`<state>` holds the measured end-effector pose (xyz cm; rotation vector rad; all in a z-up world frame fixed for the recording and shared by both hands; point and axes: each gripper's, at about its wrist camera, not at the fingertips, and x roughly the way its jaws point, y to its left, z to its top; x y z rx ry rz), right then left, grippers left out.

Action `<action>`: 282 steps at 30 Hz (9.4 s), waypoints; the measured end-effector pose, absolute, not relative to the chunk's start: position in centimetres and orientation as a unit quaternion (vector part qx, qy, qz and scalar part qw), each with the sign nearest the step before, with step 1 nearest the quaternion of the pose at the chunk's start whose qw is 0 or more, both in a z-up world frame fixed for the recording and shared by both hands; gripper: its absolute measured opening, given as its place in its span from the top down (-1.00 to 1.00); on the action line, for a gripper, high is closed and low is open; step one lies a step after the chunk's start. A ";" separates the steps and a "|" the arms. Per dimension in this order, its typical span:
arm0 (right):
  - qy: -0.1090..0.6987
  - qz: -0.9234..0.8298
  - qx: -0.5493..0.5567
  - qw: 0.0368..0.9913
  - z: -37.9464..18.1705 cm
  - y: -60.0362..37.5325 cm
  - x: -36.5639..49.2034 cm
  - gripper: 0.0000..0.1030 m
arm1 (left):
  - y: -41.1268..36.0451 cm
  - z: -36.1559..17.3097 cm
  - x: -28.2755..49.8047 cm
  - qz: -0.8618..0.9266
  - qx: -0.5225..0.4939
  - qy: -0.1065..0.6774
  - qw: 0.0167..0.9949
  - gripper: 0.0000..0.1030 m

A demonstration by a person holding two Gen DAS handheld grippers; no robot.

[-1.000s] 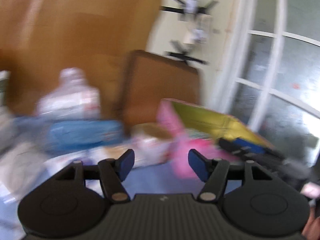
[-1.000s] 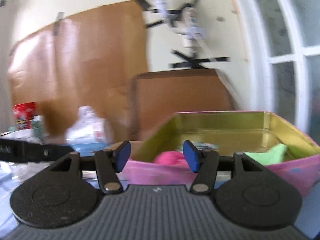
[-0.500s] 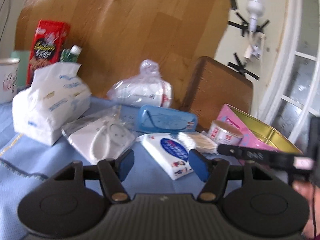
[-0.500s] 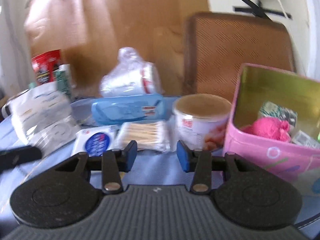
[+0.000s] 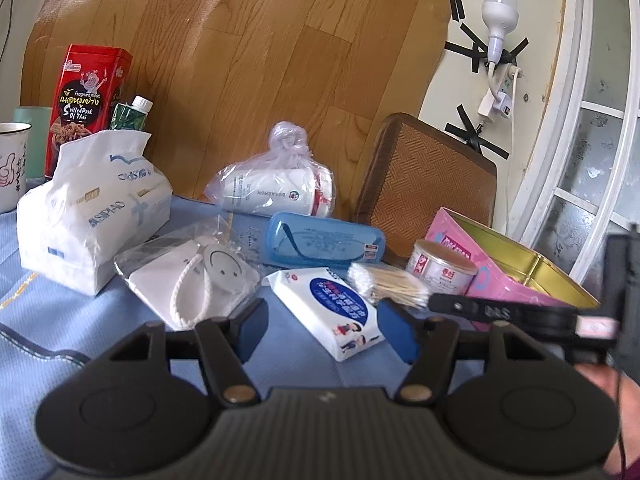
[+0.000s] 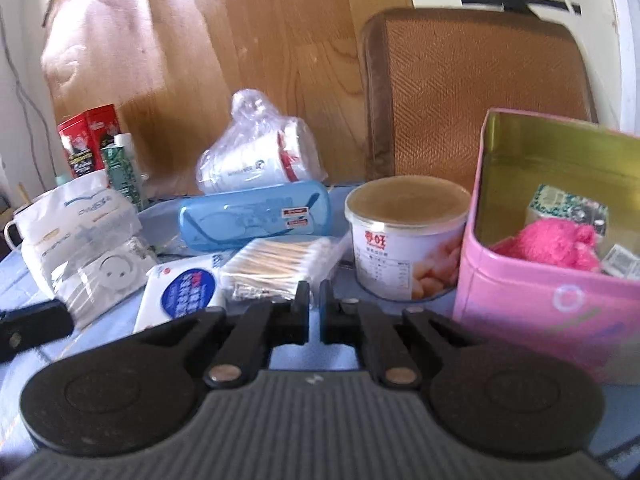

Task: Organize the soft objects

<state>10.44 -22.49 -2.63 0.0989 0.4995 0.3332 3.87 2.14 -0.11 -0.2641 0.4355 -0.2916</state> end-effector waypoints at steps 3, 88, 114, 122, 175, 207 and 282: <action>0.242 0.172 0.045 0.954 -2.6 -22.9 8.2 0.87 | 2.3 -0.1 3.9 -0.143 -0.133 0.216 0.957 -0.22; 0.253 0.285 0.088 0.920 -3.8 -25.2 -2.3 -0.02 | 3.4 -0.1 3.3 -0.170 -0.171 0.237 0.941 -0.31; 0.228 0.244 0.022 0.942 -3.6 -24.8 -1.0 0.09 | -6.2 1.1 3.9 -0.300 -0.127 0.325 0.888 0.03; 0.138 0.152 0.033 0.978 -0.6 -30.5 0.2 0.09 | -15.0 5.8 6.7 -0.360 -0.061 0.259 0.894 0.03; 0.341 0.302 0.080 0.887 1.1 -6.2 21.2 -0.03 | 12.1 -0.4 1.4 -0.101 -0.264 0.165 0.945 -0.21; 0.250 0.402 0.011 0.881 -0.7 -17.5 2.5 -0.58 | 11.4 -0.6 1.9 -0.092 -0.255 0.202 0.941 -0.32; 0.179 0.382 -0.136 0.896 -2.6 -13.5 -2.9 -0.60 | 5.1 -0.8 -0.4 -0.185 -0.227 0.288 0.912 -0.28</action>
